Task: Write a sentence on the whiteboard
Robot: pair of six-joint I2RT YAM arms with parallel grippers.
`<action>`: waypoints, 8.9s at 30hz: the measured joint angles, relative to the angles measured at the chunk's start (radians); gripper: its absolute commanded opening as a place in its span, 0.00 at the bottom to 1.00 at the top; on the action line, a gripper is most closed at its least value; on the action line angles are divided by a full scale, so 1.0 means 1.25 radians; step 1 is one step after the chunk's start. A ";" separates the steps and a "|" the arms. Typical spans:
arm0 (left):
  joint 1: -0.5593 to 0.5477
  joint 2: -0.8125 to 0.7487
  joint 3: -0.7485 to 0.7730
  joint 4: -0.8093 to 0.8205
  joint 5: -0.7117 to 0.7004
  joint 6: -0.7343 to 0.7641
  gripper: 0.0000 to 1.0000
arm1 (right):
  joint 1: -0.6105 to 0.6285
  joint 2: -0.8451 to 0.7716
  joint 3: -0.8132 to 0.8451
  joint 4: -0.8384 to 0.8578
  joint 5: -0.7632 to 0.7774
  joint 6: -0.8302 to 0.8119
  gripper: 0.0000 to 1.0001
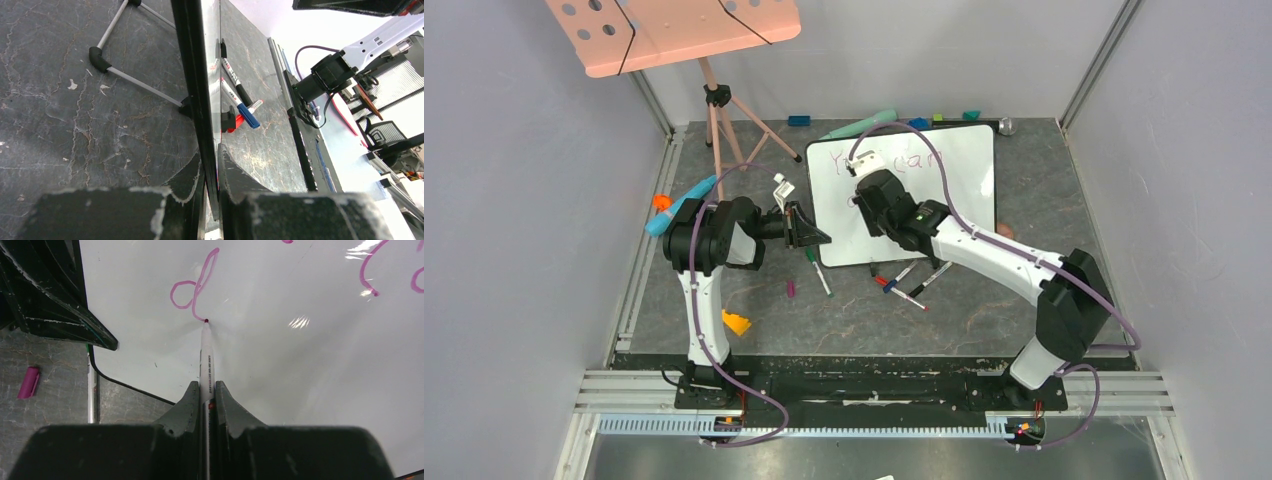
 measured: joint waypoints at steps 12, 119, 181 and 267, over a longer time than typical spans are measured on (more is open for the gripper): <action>0.000 0.000 0.002 0.000 0.005 0.000 0.02 | -0.016 -0.054 -0.009 0.012 0.014 -0.016 0.00; 0.000 0.000 0.005 0.000 0.006 0.000 0.02 | -0.132 -0.145 -0.110 0.036 -0.060 -0.032 0.00; 0.000 0.000 0.008 0.000 0.007 -0.001 0.02 | -0.143 -0.122 -0.079 0.039 0.002 -0.036 0.00; 0.000 0.001 0.008 0.000 0.006 -0.006 0.02 | -0.168 -0.190 -0.192 0.024 -0.027 -0.009 0.00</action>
